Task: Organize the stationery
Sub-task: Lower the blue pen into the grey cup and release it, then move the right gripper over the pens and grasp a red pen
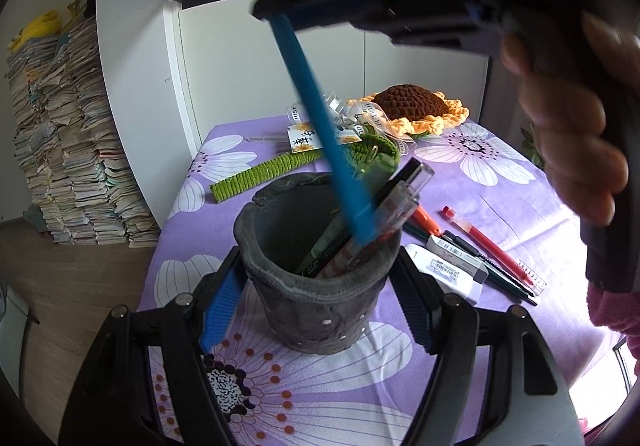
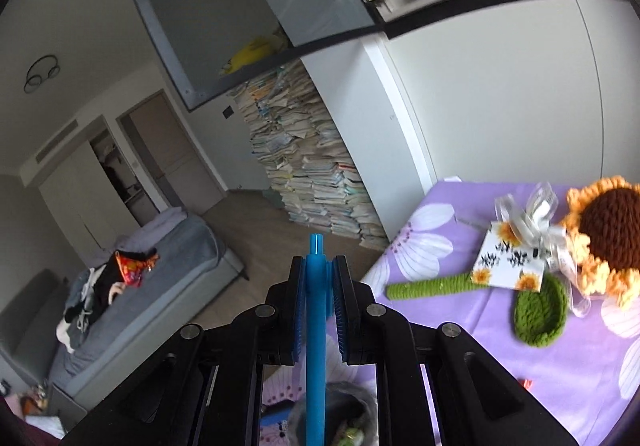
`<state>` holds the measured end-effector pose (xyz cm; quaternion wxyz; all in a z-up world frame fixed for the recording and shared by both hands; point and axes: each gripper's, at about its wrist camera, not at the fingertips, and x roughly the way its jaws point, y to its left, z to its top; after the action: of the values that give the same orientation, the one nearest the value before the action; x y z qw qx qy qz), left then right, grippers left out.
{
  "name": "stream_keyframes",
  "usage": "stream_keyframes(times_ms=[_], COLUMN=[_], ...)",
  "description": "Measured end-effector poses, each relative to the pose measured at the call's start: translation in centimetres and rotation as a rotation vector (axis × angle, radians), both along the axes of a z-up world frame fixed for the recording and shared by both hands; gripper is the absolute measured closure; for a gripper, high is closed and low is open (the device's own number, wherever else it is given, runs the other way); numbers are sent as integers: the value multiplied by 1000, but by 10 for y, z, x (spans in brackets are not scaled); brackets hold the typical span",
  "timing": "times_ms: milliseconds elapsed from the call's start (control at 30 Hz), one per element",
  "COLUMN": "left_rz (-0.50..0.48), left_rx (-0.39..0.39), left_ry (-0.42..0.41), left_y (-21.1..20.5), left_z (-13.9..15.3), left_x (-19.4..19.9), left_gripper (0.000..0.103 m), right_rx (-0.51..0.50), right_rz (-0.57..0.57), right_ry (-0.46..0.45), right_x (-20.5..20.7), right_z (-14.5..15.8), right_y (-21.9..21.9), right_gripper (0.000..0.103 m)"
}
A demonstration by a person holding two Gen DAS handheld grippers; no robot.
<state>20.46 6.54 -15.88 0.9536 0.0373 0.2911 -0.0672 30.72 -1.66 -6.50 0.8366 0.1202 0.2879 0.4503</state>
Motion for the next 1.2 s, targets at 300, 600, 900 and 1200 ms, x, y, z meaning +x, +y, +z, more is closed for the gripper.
stream_keyframes(times_ms=[300, 600, 900, 1200], left_rz=[8, 17, 24, 26], left_rx=[-5, 2, 4, 12], left_ry=[5, 16, 18, 33], left_y=[-1, -1, -1, -2], left_z=[0, 1, 0, -1], left_x=[2, 4, 3, 3], left_gripper=[32, 32, 33, 33], right_rx=[-36, -200, -640, -652], right_rz=[-44, -98, -255, -257], right_ry=[-16, 73, 367, 387], right_x=[-20, -38, -10, 18], right_z=[-10, -16, -103, -119], right_y=[-33, -64, -116, -107], right_gripper=[89, 89, 89, 58])
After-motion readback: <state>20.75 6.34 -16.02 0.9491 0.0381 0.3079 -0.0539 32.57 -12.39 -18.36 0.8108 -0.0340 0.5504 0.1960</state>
